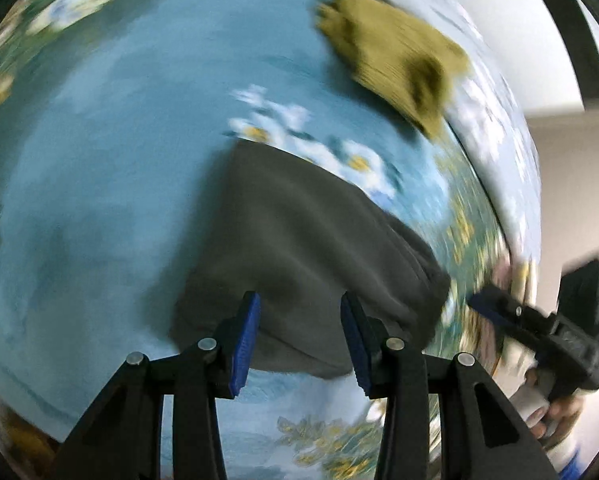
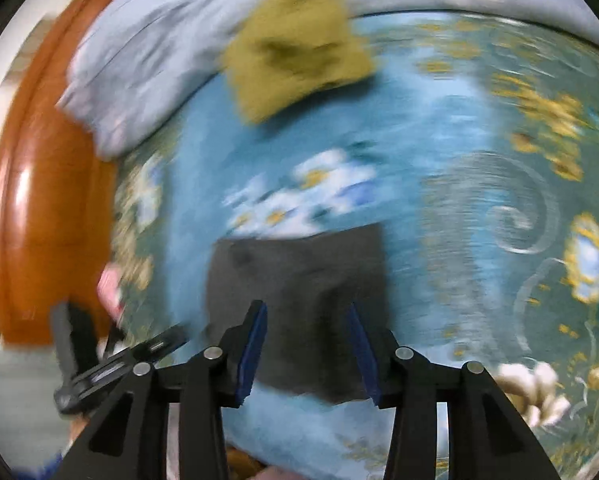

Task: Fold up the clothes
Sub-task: 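Grasp the folded end with the right gripper while the left gripper releases, then grasp the folded grey sweatpants with the left gripper beside the right gripper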

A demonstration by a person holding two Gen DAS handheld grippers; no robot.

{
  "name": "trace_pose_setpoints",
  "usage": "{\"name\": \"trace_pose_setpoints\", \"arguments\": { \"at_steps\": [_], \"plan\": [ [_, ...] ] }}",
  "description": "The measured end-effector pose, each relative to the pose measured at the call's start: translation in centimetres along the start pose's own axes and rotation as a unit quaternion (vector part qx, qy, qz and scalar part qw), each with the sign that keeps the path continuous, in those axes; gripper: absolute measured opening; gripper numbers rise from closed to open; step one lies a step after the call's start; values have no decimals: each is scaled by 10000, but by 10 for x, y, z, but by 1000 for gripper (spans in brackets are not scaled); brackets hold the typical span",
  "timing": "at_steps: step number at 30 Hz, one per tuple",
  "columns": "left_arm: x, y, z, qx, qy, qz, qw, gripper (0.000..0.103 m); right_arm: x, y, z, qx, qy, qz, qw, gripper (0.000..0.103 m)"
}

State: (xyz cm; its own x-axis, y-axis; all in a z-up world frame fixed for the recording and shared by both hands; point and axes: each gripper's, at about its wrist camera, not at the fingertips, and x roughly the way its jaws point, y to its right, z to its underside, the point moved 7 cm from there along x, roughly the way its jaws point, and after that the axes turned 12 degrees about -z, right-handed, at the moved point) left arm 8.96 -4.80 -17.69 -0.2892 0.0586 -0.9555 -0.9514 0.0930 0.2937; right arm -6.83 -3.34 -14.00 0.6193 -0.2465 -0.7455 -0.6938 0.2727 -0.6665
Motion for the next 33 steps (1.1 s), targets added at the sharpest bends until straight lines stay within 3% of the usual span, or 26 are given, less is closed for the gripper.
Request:
{"name": "trace_pose_setpoints", "arguments": {
  "at_steps": [2, 4, 8, 15, 24, 29, 33],
  "plan": [
    [2, -4, 13, 103, -69, -88, 9999, 43, 22, -15, 7, -395, -358, -42, 9986, 47],
    [7, -11, 23, 66, -129, -149, 9998, 43, 43, -6, 9, -429, -564, 188, 9973, 46],
    [26, -16, 22, -225, -175, 0, 9996, 42, 66, 33, 0, 229, -456, 468, 9976, 45],
    [56, -14, 14, -41, -245, -186, 9995, 42, 96, 63, -7, 348, -635, 771, 9944, 45],
    [46, -8, 10, -107, -402, -271, 9988, 42, 83, 47, 2, 160, -534, 750, 9956, 46],
    [20, -6, 30, 389, -98, -484, 9980, 43, 62, 23, 27, -130, -448, 617, 9970, 46],
    [36, -14, 46, 503, -310, -728, 9956, 43, 75, 28, 52, -150, -638, 812, 9945, 46]
  ]
}}
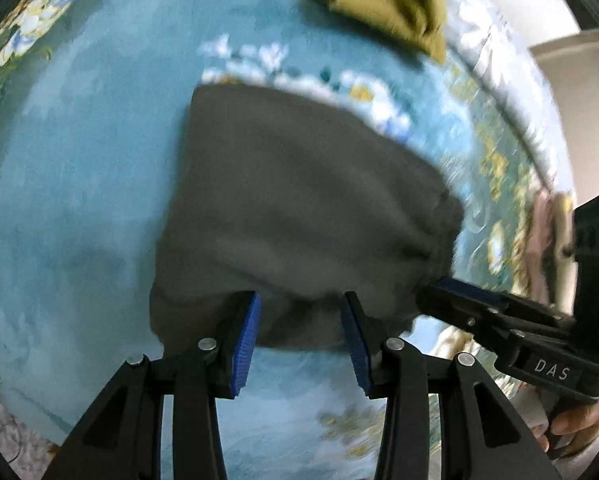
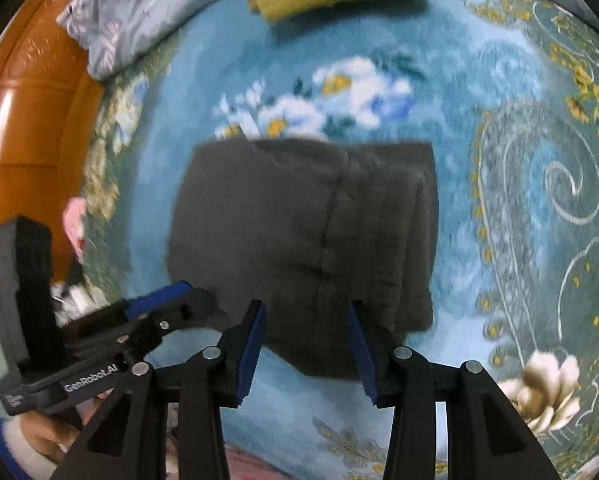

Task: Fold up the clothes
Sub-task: 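Grasp the folded grey sweatpants with the left gripper beside the right gripper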

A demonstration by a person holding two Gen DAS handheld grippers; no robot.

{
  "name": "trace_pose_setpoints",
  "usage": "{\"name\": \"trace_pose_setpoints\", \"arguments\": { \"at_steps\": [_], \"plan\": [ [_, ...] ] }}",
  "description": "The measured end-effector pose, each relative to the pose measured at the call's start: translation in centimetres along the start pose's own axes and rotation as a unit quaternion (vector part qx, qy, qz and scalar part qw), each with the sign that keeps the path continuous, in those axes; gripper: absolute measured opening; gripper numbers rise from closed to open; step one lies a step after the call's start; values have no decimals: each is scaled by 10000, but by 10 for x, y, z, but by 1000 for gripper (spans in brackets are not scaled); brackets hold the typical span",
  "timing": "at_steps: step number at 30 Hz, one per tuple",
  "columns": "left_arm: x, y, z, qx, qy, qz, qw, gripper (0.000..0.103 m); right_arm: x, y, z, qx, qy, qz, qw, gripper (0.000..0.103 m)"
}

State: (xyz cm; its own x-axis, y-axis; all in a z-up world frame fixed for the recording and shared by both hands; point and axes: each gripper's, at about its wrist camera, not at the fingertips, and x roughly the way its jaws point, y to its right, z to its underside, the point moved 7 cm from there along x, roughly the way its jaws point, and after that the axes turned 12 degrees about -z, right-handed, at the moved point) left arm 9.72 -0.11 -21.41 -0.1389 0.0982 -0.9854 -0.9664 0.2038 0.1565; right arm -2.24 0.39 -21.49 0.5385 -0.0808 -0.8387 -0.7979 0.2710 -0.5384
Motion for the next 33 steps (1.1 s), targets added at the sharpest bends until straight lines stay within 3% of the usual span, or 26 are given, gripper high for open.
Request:
{"name": "trace_pose_setpoints", "arguments": {
  "at_steps": [5, 9, 14, 21, 23, 25, 31, 33],
  "plan": [
    [19, -2, -3, -113, -110, -152, 9998, 43, 21, 10, 1, 183, -74, 206, 9996, 48],
    [30, -5, -7, -258, -211, -159, 9993, 43, 34, 11, -6, 233, -98, 157, 9996, 63],
    [32, -6, -9, -297, -349, -146, 9988, 42, 39, 4, -9, 197, -163, 247, 9994, 69],
    [-5, -16, -16, -388, -123, 181, 9990, 43, -9, 5, -5, 456, 401, -366, 9975, 68],
    [-12, -24, -21, -449, -59, 235, 9987, 49, -18, 16, -5, 534, 530, -371, 9965, 68],
    [-10, -28, -27, -482, -72, 286, 9984, 64, -25, 28, -7, 628, 645, -363, 9953, 72],
    [7, -26, -37, -433, -334, 654, 9964, 86, -17, 61, -16, 935, 665, -625, 9914, 89],
    [12, -25, -40, -413, -425, 762, 9953, 88, -13, 68, -22, 1057, 658, -763, 9893, 92]
  ]
}}
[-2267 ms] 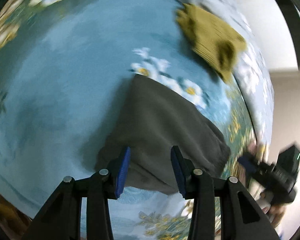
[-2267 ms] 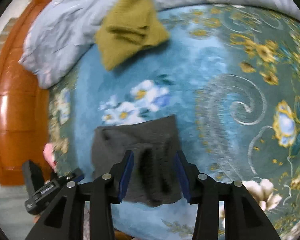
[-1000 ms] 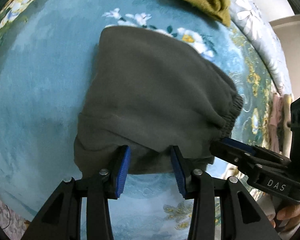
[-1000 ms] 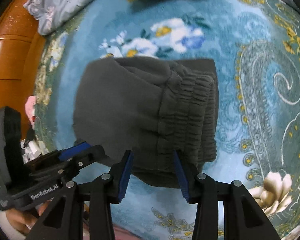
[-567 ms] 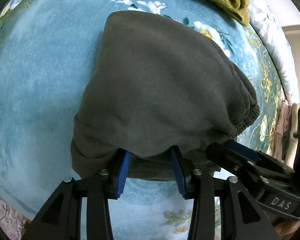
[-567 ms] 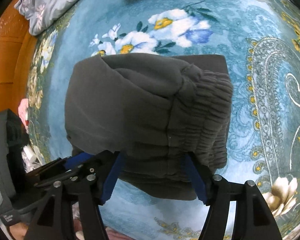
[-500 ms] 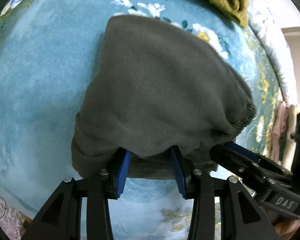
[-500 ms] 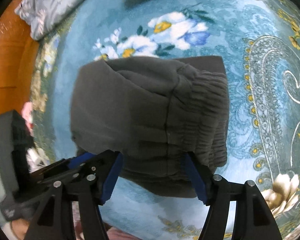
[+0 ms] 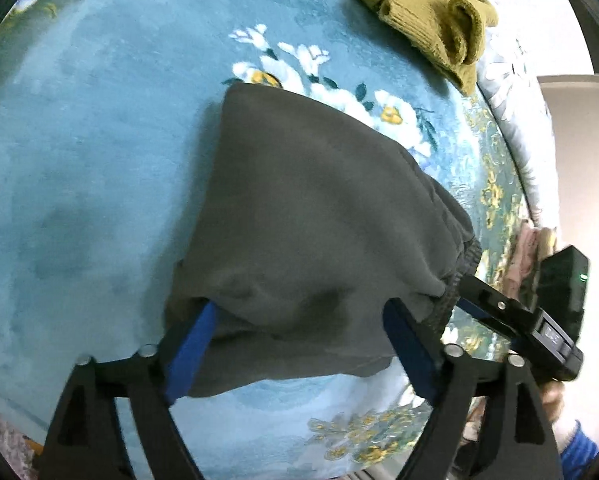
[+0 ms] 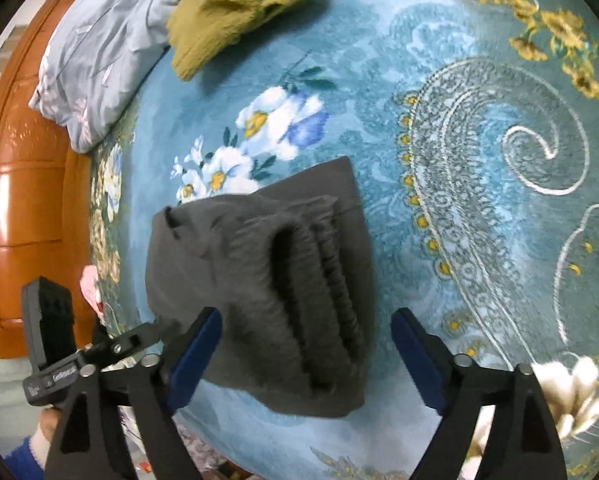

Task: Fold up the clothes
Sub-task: 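Grasp the folded grey sweatpants with the left gripper beside the right gripper, then lift the folded sweatpants with both grippers and carry them toward the beige sweater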

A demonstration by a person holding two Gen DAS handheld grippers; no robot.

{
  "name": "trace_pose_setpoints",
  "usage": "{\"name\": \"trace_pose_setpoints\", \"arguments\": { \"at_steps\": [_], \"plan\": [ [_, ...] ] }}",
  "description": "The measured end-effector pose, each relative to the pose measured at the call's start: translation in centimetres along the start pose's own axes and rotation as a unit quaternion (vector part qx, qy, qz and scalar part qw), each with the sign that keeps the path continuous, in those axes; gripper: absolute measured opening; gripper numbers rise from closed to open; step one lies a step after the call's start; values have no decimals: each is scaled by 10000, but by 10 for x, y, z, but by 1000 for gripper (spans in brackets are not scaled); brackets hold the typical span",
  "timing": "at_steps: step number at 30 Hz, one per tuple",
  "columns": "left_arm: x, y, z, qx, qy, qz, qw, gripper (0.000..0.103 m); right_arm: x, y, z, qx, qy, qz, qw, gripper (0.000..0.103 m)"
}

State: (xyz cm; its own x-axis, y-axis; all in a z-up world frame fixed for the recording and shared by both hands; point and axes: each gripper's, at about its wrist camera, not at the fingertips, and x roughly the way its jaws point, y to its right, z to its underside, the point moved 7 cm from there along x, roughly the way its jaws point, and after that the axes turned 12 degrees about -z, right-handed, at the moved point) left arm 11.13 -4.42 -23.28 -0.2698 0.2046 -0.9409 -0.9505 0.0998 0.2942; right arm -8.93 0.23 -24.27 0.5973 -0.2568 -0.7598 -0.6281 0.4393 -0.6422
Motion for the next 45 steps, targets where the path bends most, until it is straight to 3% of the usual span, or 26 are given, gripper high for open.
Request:
{"name": "trace_pose_setpoints", "arguments": {
  "at_steps": [4, 11, 18, 25, 33, 40, 45],
  "plan": [
    [-13, 1, 1, 121, -17, 271, 9996, 89, 16, 5, -10, 131, -85, -296, 9994, 96],
    [-32, -20, -18, -77, 339, 91, 9994, 89, 34, 5, -13, -11, -457, -533, 9975, 97],
    [31, -26, -25, -180, -465, 197, 9986, 92, 45, 5, -17, 18, -618, -613, 9962, 97],
    [45, -30, -28, -378, -554, 450, 9967, 94, 53, 7, -19, 85, -675, -603, 9959, 97],
    [40, -29, -31, -395, -456, 48, 9982, 93, 56, -4, -18, 120, -693, -417, 9967, 95],
    [18, -23, -27, -148, -153, 22, 9998, 68, 43, -21, -15, 106, -573, -227, 9980, 78],
    [-13, -17, -19, -17, 147, 234, 9996, 65, 12, -41, -5, 55, -394, -253, 9989, 73]
  ]
}}
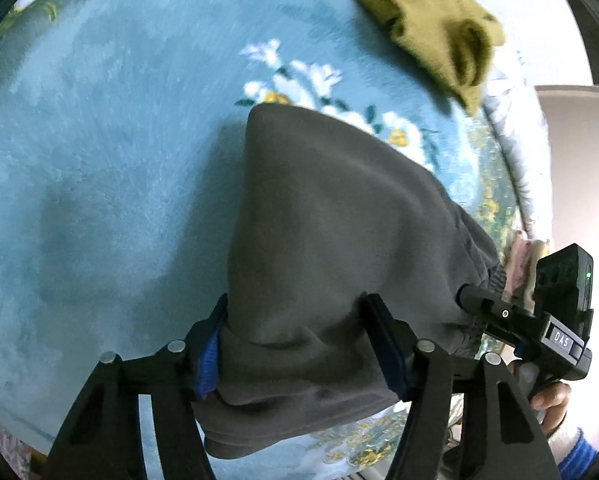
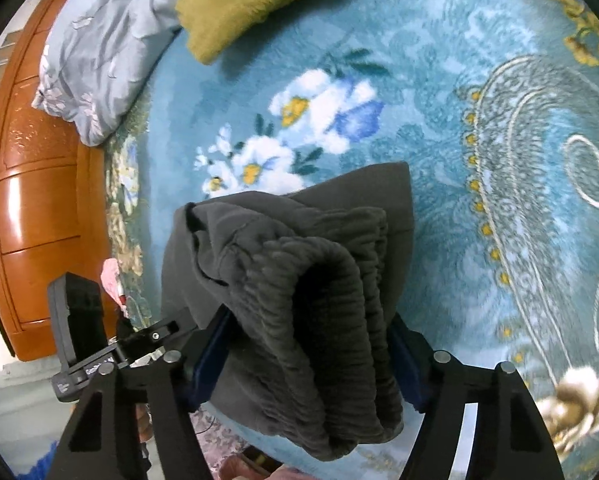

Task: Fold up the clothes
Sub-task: 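Lift the folded sweatpants with both grippers and carry them toward the beige sweater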

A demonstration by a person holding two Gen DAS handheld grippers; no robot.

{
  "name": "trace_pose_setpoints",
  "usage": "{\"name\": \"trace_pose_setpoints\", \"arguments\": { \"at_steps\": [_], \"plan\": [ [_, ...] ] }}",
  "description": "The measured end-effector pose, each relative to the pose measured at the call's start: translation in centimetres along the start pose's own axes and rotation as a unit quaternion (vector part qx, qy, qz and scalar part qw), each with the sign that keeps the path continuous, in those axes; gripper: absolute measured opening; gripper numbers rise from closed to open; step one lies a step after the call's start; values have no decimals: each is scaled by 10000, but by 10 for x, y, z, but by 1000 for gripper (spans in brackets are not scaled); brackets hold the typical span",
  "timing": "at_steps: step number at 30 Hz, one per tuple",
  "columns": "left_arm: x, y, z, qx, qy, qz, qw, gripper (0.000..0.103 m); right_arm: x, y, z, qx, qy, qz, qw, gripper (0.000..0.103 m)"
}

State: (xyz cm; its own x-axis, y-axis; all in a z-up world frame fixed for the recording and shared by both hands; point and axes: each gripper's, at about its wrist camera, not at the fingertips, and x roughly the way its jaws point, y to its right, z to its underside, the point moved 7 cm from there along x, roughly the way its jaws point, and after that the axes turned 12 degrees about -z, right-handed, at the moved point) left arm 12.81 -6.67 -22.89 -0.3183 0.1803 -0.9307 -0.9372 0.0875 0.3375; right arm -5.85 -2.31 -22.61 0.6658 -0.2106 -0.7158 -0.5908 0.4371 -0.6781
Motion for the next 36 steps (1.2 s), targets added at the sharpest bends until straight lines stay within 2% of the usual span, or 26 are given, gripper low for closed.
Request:
{"name": "trace_pose_setpoints", "arguments": {
  "at_steps": [5, 11, 16, 21, 25, 32, 36],
  "plan": [
    [-34, 25, 16, 298, 315, 285, 9987, 64, -42, -27, 17, -263, 297, 82, 9992, 72],
    [-75, 84, 19, 914, 652, 631, 9917, 64, -115, -49, 33, -364, 996, 236, 9941, 72],
    [-112, 156, 26, 1658, 867, 1046, 9768, 64, -203, -65, 49, -383, 1774, 388, 9826, 72],
    [-146, 242, 45, 2455, 1000, 1293, 9555, 64, -299, -70, 75, -333, 2640, 579, 9622, 72],
    [-170, 303, 67, 2846, 1078, 1461, 9413, 64, -369, -64, 98, -250, 3198, 523, 9457, 72],
    [-186, 404, 116, 3270, 1225, 1555, 9240, 63, -470, -26, 140, -144, 3874, 349, 9211, 72],
    [-181, 460, 157, 3355, 1378, 1489, 9199, 63, -524, 16, 161, -244, 4015, 223, 9153, 72]
  ]
}}
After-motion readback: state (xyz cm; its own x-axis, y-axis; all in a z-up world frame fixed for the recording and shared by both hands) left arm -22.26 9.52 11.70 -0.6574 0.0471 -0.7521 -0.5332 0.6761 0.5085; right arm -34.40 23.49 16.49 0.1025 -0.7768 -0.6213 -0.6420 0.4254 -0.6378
